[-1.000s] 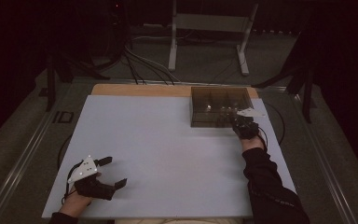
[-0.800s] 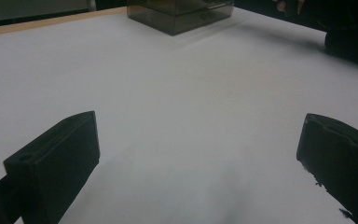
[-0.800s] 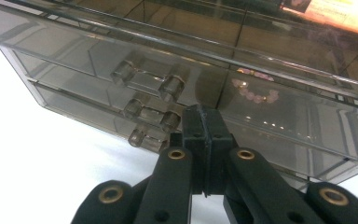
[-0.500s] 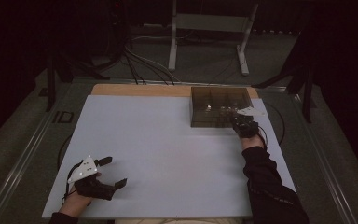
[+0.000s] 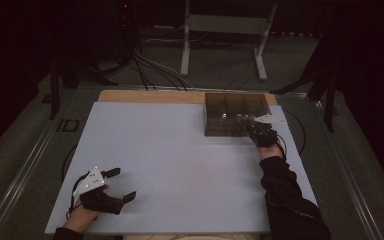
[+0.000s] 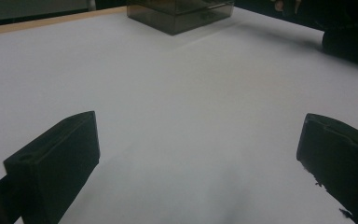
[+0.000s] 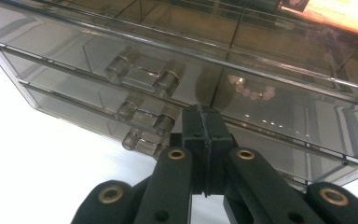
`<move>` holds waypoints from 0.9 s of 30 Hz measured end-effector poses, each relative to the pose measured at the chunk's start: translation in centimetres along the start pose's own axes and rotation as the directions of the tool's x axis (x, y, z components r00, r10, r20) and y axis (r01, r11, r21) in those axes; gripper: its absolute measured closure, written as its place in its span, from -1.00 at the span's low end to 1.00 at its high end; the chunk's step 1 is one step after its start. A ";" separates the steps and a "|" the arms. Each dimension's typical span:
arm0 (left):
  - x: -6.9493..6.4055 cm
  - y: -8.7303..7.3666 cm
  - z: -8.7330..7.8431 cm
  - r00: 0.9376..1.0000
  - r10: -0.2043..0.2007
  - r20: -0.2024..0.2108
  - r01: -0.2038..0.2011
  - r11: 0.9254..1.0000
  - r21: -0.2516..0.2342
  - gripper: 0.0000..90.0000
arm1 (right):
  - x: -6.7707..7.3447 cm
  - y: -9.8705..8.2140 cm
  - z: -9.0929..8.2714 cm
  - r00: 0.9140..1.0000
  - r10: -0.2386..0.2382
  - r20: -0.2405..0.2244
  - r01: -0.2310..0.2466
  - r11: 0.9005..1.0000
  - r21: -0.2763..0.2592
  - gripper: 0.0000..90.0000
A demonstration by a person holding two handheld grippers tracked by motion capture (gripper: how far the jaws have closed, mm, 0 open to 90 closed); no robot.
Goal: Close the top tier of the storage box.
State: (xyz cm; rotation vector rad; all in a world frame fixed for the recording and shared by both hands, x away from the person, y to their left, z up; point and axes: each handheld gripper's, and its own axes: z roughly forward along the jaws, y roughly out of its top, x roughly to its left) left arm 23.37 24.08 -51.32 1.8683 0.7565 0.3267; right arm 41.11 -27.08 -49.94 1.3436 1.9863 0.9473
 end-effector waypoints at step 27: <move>0.0 0.0 0.0 1.000 -0.001 -0.001 0.001 1.000 -0.001 -1.00 | 0.1 0.0 -0.6 1.000 -0.003 0.031 0.002 1.000 0.007 1.00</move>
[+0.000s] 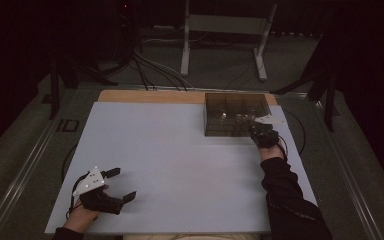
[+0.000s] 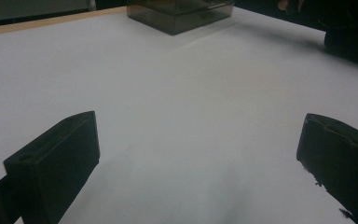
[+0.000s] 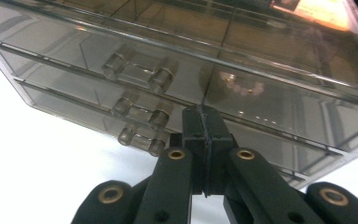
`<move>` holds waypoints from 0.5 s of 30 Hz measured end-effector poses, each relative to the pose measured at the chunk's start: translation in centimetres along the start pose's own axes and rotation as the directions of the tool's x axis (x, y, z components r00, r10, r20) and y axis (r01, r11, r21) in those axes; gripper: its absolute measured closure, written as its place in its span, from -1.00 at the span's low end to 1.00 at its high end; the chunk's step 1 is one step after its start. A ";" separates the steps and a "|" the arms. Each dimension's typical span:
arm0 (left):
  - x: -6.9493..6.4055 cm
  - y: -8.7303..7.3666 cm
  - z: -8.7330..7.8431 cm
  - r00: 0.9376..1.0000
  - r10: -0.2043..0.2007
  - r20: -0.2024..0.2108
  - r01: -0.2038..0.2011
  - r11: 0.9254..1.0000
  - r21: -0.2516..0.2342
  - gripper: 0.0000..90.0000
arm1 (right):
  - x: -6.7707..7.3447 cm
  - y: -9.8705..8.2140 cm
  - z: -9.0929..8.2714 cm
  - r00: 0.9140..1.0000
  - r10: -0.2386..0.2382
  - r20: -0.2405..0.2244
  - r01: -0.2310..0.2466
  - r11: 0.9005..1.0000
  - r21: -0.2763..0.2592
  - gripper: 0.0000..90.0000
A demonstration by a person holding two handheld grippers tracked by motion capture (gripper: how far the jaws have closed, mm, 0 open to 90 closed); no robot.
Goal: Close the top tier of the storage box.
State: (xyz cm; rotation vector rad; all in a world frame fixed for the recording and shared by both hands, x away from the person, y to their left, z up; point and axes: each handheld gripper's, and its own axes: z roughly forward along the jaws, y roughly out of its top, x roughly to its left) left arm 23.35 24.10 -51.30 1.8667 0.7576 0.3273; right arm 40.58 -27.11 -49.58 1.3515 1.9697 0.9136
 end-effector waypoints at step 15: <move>0.0 0.0 0.0 1.000 0.000 0.000 0.000 1.000 -0.001 -1.00 | 0.1 -0.1 -1.0 1.000 0.023 -0.003 -0.023 1.000 0.008 0.65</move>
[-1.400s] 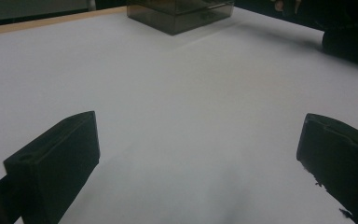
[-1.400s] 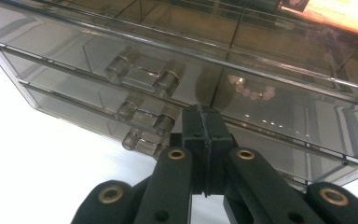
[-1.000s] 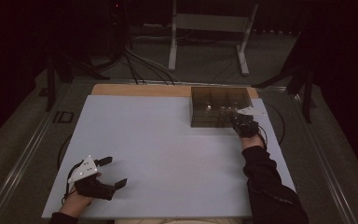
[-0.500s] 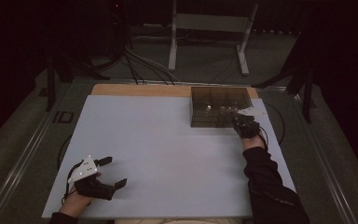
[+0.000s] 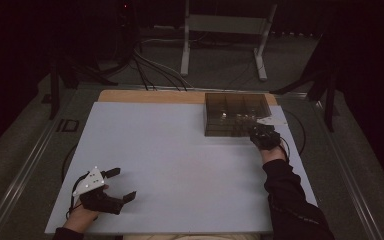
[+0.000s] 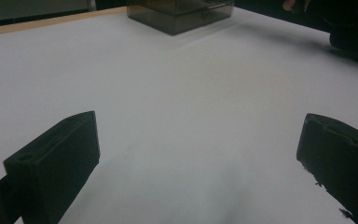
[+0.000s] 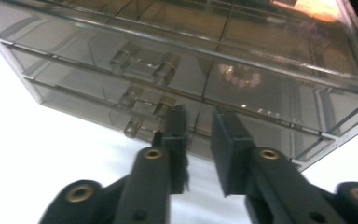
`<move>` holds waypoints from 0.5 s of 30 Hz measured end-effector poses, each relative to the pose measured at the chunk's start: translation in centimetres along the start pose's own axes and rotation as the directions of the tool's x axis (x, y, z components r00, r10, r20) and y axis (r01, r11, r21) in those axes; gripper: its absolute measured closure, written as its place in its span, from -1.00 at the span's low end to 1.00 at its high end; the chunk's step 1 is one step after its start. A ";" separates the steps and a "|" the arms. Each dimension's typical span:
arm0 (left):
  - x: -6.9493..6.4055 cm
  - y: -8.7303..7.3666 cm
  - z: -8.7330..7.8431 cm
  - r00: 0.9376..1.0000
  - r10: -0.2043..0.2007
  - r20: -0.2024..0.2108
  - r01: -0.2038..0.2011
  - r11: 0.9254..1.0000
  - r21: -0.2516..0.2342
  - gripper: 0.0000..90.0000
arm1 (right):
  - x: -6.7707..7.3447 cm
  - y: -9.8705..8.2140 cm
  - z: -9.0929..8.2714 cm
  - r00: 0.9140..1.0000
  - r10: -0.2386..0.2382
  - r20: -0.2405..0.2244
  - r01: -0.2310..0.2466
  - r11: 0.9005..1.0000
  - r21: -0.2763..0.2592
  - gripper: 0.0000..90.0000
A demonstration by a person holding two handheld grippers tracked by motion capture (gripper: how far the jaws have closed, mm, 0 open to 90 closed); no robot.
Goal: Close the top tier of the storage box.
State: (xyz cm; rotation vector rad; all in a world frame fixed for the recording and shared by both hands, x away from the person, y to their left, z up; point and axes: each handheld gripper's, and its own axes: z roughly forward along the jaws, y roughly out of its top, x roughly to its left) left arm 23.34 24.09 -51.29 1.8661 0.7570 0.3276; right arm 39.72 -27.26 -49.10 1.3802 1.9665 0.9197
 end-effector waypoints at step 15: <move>0.0 0.0 0.0 1.000 0.000 0.000 0.000 1.000 0.000 -1.00 | 0.7 0.0 -0.4 0.999 0.020 -0.037 -0.019 1.000 0.018 -0.03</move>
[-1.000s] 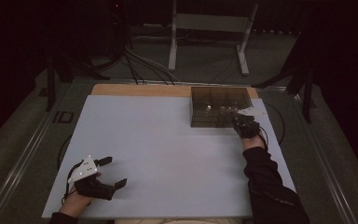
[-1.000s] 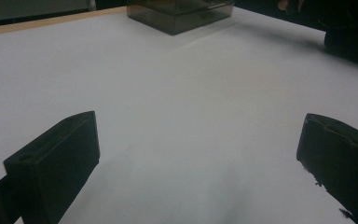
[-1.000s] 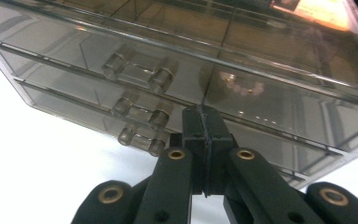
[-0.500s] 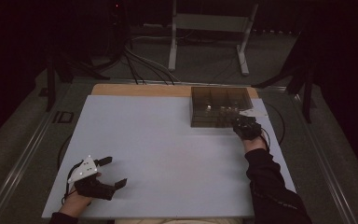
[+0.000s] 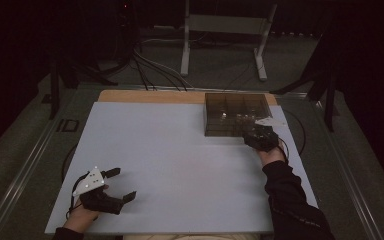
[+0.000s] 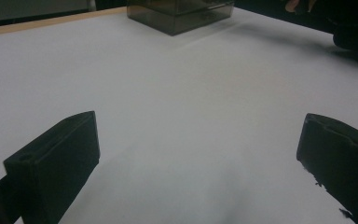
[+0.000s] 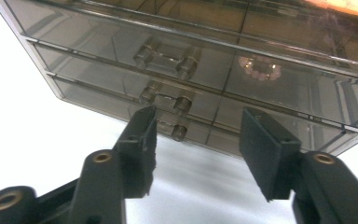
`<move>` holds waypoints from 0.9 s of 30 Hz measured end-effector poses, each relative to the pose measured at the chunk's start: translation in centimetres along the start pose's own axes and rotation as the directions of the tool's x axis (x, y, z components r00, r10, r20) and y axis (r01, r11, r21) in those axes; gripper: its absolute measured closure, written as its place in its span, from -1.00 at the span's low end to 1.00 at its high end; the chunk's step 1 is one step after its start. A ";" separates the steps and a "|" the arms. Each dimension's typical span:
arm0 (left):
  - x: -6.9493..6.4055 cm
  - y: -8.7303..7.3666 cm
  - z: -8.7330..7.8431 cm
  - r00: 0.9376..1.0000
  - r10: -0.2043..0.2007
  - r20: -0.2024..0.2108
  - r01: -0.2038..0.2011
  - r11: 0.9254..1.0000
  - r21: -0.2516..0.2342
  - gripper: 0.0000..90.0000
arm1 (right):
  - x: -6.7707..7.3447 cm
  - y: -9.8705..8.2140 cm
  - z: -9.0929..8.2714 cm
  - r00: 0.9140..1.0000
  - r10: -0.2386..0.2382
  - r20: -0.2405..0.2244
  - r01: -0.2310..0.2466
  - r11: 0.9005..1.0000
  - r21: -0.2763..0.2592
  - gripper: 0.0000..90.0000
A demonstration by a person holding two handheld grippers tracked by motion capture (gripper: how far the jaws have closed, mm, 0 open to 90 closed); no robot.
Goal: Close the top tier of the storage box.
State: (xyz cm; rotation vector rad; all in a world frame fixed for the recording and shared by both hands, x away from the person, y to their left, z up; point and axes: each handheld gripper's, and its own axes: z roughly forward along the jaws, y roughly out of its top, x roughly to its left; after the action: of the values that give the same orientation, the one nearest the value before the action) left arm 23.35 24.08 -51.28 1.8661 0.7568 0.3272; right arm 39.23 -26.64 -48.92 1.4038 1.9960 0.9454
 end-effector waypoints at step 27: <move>0.0 0.0 0.0 1.000 0.003 0.000 -0.003 1.000 0.001 -1.00 | 1.2 0.5 -0.5 0.987 -0.006 -0.162 0.013 0.999 0.042 -1.00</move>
State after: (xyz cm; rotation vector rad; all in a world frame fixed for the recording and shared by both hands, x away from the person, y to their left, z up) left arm 23.38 24.06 -51.27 1.8680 0.7542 0.3284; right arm 38.73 -25.48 -48.20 1.3784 2.1510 1.0476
